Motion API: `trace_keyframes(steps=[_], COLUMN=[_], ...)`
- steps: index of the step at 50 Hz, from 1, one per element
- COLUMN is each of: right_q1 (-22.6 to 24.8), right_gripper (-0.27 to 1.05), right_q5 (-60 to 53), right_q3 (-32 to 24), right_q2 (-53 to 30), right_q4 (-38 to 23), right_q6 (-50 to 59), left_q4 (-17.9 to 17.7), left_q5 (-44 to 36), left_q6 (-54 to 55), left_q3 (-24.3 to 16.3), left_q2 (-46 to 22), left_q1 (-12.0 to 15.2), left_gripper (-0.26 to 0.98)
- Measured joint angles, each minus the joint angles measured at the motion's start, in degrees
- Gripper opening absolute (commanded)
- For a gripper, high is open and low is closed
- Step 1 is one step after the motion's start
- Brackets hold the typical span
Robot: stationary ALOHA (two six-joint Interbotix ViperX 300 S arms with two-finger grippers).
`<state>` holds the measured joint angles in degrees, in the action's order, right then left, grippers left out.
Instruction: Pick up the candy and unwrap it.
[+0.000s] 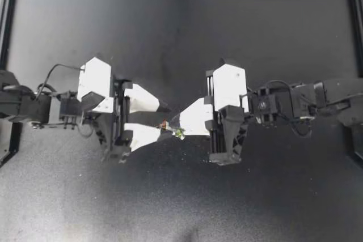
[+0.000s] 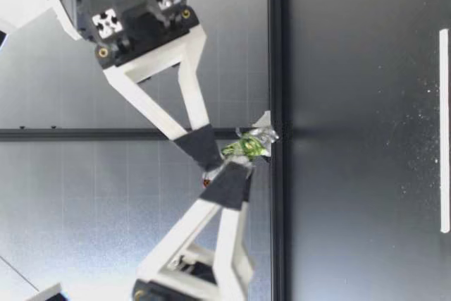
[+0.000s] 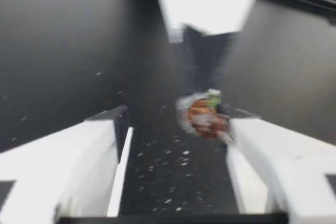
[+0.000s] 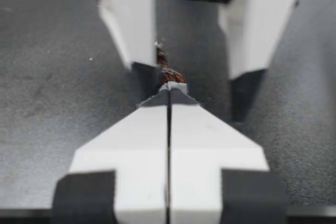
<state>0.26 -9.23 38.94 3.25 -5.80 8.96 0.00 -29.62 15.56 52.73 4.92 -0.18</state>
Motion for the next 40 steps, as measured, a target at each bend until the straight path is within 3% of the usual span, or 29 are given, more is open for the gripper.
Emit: trace_keyframes(steps=[12,21,27,34,40], right_q1=[1.8,1.3,-0.5,-1.7,-1.7], right_gripper=[-0.2,-0.2,-0.2,-0.2,-0.2], right_q5=[0.0,0.0,0.0,0.0,0.0], right_q3=[0.1,1.6,2.4,2.5,2.5], right_q2=[1.8,2.7,2.7,2.7,2.5], right_q4=[0.2,0.2,0.2,0.3,0.3], right_q6=[2.5,3.1,3.1,3.1,3.3], left_q4=[-1.1,-1.0,0.5,2.3,2.0], left_q5=[-0.4,-0.9,-0.8,-0.9,-0.9], left_q6=[-0.4,-1.3,-2.2,-3.0,-3.1], left_q3=[0.5,0.7,1.1,1.0,0.7], left_q2=[-1.1,-1.8,-1.8,-0.8,-0.4], left_q1=[2.5,2.7,1.8,-1.1,-0.9], left_gripper=[0.53,0.53,0.53,0.54,0.54])
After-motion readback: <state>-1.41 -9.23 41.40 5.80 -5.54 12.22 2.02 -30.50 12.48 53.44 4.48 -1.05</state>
